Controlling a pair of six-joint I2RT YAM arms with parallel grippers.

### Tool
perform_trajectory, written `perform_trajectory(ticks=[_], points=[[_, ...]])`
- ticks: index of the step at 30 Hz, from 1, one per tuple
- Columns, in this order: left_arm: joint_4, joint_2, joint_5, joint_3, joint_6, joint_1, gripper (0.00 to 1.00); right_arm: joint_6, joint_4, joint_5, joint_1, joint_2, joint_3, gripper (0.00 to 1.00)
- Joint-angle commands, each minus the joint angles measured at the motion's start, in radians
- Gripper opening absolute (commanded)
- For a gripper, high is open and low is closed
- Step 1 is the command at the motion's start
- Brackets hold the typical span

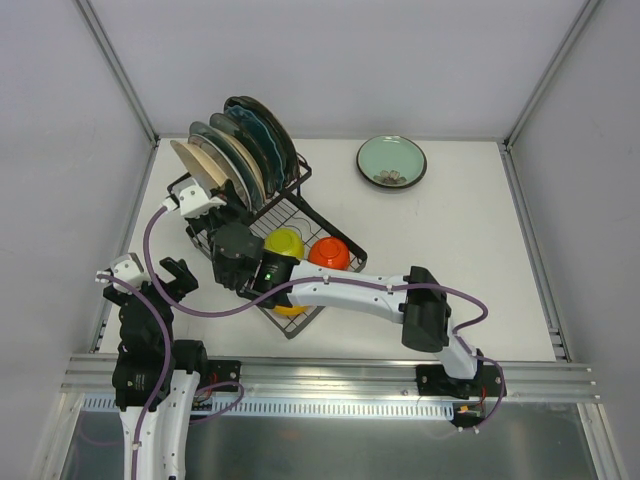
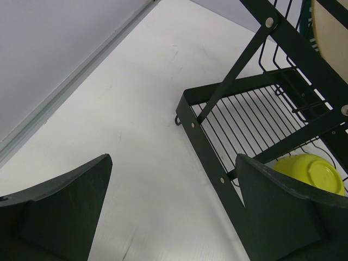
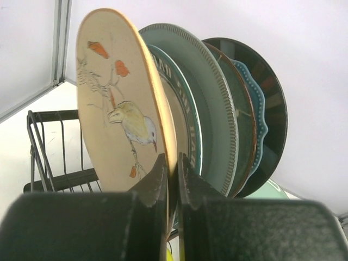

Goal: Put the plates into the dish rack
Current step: Insert the plate into the dish rack

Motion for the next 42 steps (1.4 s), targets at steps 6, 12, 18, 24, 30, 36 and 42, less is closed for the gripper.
perform_trajectory(ticks=[6, 12, 18, 24, 30, 36, 42], points=[[0.038, -0.148, 0.013, -0.003, 0.023, -0.009, 0.98, -0.047, 0.216, 0.049, -0.018, -0.043, 0.097, 0.01], [0.037, -0.151, 0.013, -0.003, 0.023, -0.009, 0.98, 0.025, 0.146, 0.005, -0.019, -0.048, 0.071, 0.01], [0.038, -0.152, 0.013, -0.003, 0.023, -0.009, 0.98, 0.094, 0.074, -0.018, -0.022, -0.059, 0.022, 0.01], [0.038, -0.152, 0.013, -0.003, 0.023, -0.009, 0.98, 0.135, 0.02, -0.032, -0.027, -0.059, 0.015, 0.01], [0.038, -0.152, 0.013, -0.003, 0.023, -0.009, 0.98, 0.177, -0.025, -0.035, -0.029, -0.06, 0.014, 0.03], [0.038, -0.152, 0.013, -0.003, 0.024, -0.009, 0.98, 0.189, -0.043, -0.043, -0.027, -0.086, -0.005, 0.25], [0.038, -0.154, 0.013, -0.003, 0.024, -0.009, 0.98, 0.204, -0.054, -0.051, -0.019, -0.125, -0.025, 0.39]])
